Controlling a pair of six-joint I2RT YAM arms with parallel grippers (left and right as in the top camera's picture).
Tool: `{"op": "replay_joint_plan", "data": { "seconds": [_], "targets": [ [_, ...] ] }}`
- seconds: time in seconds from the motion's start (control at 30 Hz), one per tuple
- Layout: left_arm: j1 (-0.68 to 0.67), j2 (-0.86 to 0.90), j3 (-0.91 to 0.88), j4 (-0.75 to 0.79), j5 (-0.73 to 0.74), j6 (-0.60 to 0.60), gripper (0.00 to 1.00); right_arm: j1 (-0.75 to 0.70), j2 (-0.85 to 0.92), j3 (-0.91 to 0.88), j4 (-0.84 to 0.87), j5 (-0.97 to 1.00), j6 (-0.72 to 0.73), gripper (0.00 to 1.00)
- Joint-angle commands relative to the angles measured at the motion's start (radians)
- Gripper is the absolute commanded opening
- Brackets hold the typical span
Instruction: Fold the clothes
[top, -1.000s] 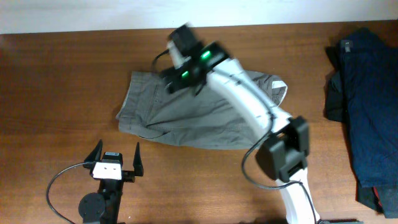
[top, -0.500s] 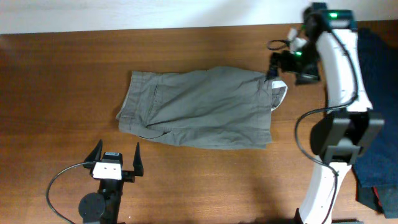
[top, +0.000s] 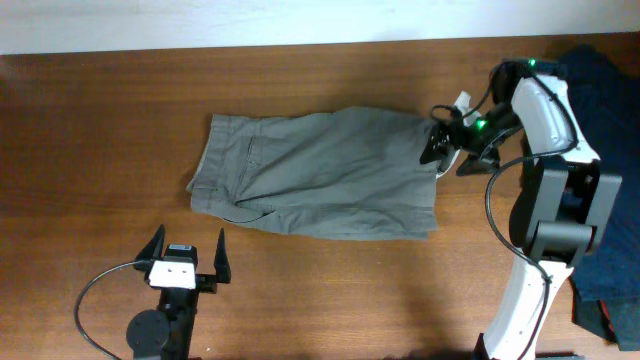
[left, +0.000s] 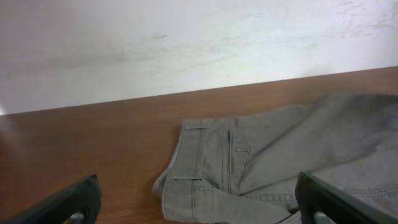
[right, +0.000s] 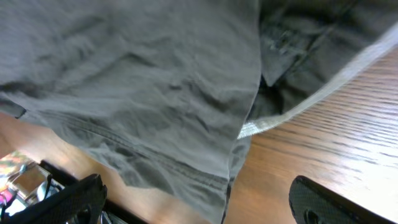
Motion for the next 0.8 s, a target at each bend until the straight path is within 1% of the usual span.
{"op": "replay_joint_plan", "data": {
  "seconds": [0.0, 0.17, 0.23, 0.37, 0.47, 0.5, 0.57, 0.6, 0.67, 0.73, 0.77],
  "targets": [
    [0.0, -0.006, -0.002, -0.007, 0.0, 0.016, 0.99, -0.008, -0.021, -0.082, 0.039, -0.047, 0.009, 0.99],
    [0.0, -0.006, -0.002, -0.007, 0.0, 0.016, 0.99, -0.007, -0.021, -0.181, 0.121, -0.057, 0.019, 0.99],
    [0.0, -0.006, -0.002, -0.007, 0.0, 0.016, 0.99, -0.007, -0.021, -0.226, 0.177, -0.093, 0.019, 0.99],
    [0.0, -0.006, -0.002, -0.007, 0.0, 0.016, 0.99, -0.007, -0.021, -0.299, 0.297, -0.115, 0.102, 0.99],
    [0.0, -0.006, -0.002, -0.007, 0.0, 0.016, 0.99, -0.006, -0.021, -0.362, 0.393, -0.17, 0.113, 0.99],
    [0.0, -0.006, -0.002, -0.007, 0.0, 0.016, 0.99, -0.004, -0.021, -0.399, 0.448, -0.181, 0.134, 0.99],
    [0.0, -0.006, -0.002, -0.007, 0.0, 0.016, 0.99, -0.005, -0.021, -0.43, 0.497, -0.18, 0.155, 1.0],
    [0.0, -0.006, -0.002, -0.007, 0.0, 0.016, 0.99, -0.005, -0.021, -0.44, 0.512, -0.176, 0.166, 0.99],
    [0.0, -0.006, -0.002, -0.007, 0.0, 0.016, 0.99, -0.005, -0.021, -0.449, 0.531, -0.165, 0.176, 0.93],
    [0.0, -0.006, -0.002, -0.007, 0.0, 0.016, 0.99, -0.005, -0.021, -0.449, 0.542, -0.145, 0.181, 0.83],
    [0.0, -0.006, -0.002, -0.007, 0.0, 0.016, 0.99, -0.005, -0.021, -0.449, 0.548, -0.129, 0.198, 0.81]
  ]
}}
